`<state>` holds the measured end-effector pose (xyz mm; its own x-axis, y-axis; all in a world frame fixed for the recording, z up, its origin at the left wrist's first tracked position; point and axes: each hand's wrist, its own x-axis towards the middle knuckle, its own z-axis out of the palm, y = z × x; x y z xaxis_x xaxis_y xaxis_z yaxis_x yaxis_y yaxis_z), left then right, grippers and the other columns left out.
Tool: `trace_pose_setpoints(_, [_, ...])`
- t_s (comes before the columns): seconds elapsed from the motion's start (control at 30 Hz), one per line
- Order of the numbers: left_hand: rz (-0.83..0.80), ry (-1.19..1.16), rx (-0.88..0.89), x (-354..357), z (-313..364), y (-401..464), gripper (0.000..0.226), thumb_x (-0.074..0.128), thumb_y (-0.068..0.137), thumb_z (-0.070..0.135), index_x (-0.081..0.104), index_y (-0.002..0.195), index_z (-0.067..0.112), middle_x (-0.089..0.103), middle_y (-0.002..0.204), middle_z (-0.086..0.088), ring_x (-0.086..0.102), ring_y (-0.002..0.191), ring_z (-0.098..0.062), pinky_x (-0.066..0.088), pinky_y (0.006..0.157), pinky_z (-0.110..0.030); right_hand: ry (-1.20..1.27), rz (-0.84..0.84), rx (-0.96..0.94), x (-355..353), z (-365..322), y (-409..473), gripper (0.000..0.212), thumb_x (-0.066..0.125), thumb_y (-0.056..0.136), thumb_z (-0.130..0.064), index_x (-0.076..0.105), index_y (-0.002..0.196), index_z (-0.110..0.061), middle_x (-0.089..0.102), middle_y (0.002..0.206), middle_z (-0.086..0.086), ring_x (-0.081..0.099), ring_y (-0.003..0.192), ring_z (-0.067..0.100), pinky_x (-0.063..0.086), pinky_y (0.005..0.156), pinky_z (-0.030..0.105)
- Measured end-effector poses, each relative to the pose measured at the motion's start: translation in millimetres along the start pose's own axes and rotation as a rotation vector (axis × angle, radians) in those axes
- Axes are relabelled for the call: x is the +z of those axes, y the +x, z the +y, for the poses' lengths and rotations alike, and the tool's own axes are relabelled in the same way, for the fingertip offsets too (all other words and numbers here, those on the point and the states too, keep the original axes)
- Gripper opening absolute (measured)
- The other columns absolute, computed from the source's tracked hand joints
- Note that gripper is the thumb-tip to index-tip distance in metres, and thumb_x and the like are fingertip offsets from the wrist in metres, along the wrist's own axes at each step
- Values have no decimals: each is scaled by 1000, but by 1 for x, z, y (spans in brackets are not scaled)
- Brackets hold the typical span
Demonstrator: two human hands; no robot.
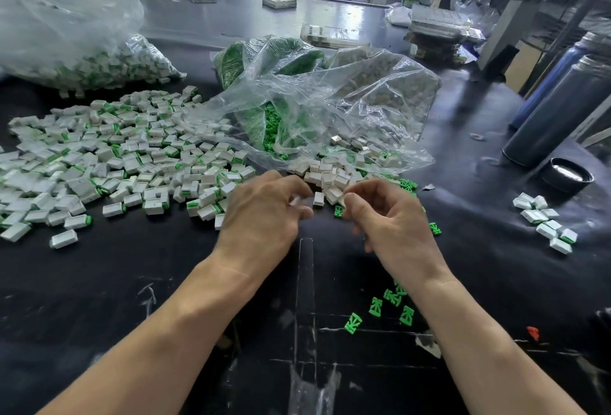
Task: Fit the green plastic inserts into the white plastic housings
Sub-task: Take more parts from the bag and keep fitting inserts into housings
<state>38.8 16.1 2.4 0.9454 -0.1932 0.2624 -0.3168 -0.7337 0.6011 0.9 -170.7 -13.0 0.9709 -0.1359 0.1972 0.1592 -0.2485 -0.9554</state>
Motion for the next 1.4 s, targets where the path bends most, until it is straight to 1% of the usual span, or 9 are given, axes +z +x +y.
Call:
trace_pose_setpoints(0.17, [-16,451,-104,-16,-11,12,19,69,93,44,71,110,36,62,109,5,54,112,-21,33,96,-38,-82,59,45,-5,3,2,11,68,99,-30,70,92,-37,73,80,-3,61,63,6,45,53,20])
trace_pose_setpoints(0.33, [-118,588,-196,-21,-14,14,16,64,95,38,70,110,36,58,117,2,48,119,-25,31,100,-40,-143,70,64,-5,3,2,10,69,98,-31,70,88,-31,73,79,-4,62,62,5,46,55,21])
trace_pose_setpoints(0.53, [-135,690,-217,-23,-16,15,32,61,92,57,68,112,33,57,119,0,45,121,-26,32,102,-43,-230,178,94,-10,3,5,10,71,97,-30,73,87,-28,75,79,-5,71,74,13,62,74,42])
trace_pose_setpoints(0.73, [-15,364,14,-3,-9,9,31,62,98,31,62,129,31,56,130,3,44,126,-21,27,104,-38,-459,180,87,-13,0,5,8,73,94,-32,75,87,-30,72,77,-13,68,78,7,60,78,37])
trace_pose_setpoints(0.93, [-199,370,247,20,-4,6,70,52,86,4,46,149,34,34,162,14,25,146,-11,15,111,-32,-794,30,38,1,-6,6,19,66,98,-37,76,113,-42,59,97,-20,61,100,11,45,89,28])
trace_pose_setpoints(1.0, [-174,374,257,21,-6,7,66,53,85,3,53,144,34,43,156,15,29,143,-11,14,108,-29,-874,-6,48,3,-7,7,23,62,99,-37,74,118,-44,59,104,-18,60,108,12,38,87,27])
trace_pose_setpoints(1.17, [-38,251,197,14,-6,6,31,63,91,5,71,106,32,69,109,13,52,114,-14,22,93,-27,-866,-29,47,2,-6,5,16,63,97,-37,76,107,-42,62,104,-17,58,102,10,38,85,28])
trace_pose_setpoints(1.33, [-149,238,263,10,-8,7,54,62,91,2,64,127,42,58,124,15,48,118,-12,22,93,-25,-882,-14,50,6,-7,4,18,64,98,-44,75,112,-39,63,106,-14,60,103,13,43,85,31])
trace_pose_setpoints(1.4, [-194,221,276,9,-9,6,51,63,93,3,67,123,45,58,121,16,48,117,-10,23,93,-24,-929,-42,63,9,-9,5,21,63,100,-46,73,117,-38,63,110,-11,60,109,16,46,90,34])
